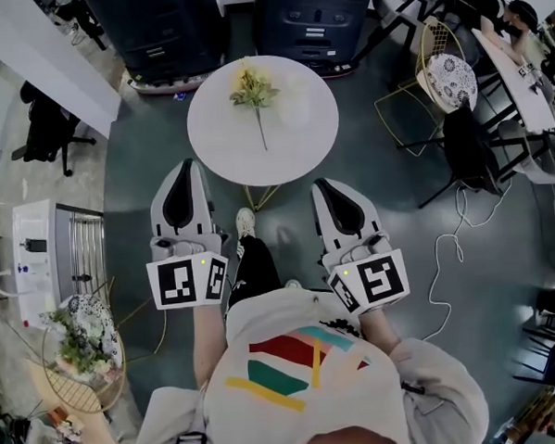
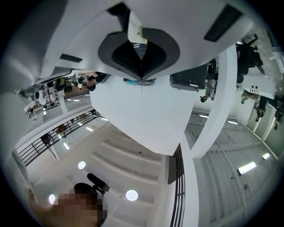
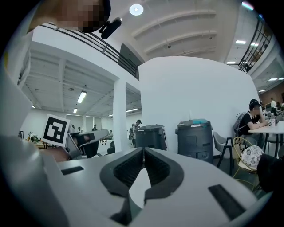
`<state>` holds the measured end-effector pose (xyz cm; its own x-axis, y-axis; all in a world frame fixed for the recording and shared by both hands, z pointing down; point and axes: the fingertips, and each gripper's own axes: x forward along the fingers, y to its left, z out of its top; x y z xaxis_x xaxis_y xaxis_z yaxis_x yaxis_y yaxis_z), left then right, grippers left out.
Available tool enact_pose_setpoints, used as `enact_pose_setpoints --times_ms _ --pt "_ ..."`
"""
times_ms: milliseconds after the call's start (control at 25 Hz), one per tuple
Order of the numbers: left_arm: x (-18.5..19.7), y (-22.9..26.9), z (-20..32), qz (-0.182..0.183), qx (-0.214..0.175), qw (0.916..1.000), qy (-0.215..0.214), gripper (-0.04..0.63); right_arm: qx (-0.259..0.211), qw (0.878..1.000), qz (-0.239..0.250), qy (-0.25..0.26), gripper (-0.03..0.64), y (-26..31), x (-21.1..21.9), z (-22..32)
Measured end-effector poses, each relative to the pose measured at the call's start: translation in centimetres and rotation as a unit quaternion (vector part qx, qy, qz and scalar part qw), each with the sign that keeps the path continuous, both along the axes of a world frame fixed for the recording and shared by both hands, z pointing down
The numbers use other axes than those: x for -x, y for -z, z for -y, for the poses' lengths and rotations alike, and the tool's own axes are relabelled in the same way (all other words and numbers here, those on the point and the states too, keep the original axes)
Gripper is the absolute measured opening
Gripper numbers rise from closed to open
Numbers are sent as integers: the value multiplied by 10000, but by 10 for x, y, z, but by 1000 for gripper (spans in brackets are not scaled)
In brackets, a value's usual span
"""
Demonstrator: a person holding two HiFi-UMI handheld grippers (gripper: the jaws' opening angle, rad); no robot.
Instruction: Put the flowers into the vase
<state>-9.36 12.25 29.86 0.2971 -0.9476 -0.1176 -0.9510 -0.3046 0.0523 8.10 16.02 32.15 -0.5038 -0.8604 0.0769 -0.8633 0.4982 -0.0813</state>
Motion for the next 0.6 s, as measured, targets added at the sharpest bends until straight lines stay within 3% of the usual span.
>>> enact_pose_setpoints --times_ms 600 --pt "68 14 232 -80 75 9973 -731 6 261 9974 -171 -652 14 14 84 217"
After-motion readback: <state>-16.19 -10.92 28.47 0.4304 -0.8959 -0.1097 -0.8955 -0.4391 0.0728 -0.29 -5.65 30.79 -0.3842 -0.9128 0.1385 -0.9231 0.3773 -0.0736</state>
